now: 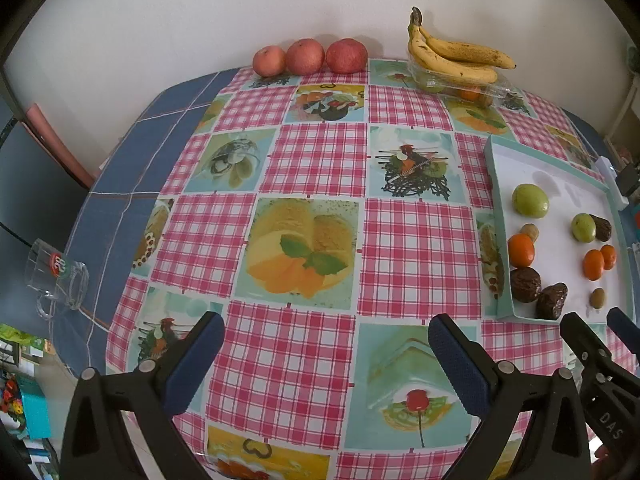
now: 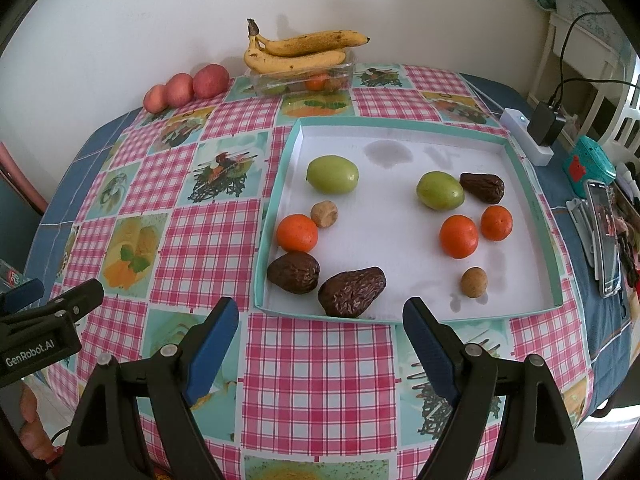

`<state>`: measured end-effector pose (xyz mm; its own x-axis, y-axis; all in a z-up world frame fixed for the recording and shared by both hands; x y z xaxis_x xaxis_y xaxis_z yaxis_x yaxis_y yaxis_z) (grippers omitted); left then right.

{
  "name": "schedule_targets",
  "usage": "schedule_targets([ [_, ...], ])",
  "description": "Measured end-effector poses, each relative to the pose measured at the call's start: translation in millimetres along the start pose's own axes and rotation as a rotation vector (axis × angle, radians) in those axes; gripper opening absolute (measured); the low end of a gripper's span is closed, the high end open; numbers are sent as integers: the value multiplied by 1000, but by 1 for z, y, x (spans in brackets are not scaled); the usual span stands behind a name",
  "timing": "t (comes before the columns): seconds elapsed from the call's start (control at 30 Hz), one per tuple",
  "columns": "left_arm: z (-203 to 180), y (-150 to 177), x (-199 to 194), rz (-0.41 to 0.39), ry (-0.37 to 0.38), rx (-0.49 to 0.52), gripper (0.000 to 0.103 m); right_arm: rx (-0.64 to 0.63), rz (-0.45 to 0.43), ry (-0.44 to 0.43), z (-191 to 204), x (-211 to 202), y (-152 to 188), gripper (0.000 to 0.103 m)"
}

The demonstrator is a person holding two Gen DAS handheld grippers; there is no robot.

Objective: Organize fruits

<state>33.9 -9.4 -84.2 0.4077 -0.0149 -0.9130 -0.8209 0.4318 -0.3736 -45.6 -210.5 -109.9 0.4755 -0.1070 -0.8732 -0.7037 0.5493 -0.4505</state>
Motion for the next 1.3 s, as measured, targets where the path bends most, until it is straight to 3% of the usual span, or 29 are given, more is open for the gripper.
schedule_targets([
  [1.3,0,2,0,5,4,-8,103,-4,6,1,0,2,2,85],
])
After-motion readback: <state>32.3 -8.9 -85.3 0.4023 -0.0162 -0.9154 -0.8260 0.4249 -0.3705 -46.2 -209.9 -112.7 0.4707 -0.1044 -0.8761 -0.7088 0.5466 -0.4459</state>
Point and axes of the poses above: each gripper's, at about its wrist camera, not at the fingertips, and x roughly the way its jaws point, z to its left, y to its underside, the point moved 10 cm from there along x, roughly the way its jaws point, and after that the axes turned 10 degrees about x, right-handed, at the moved point
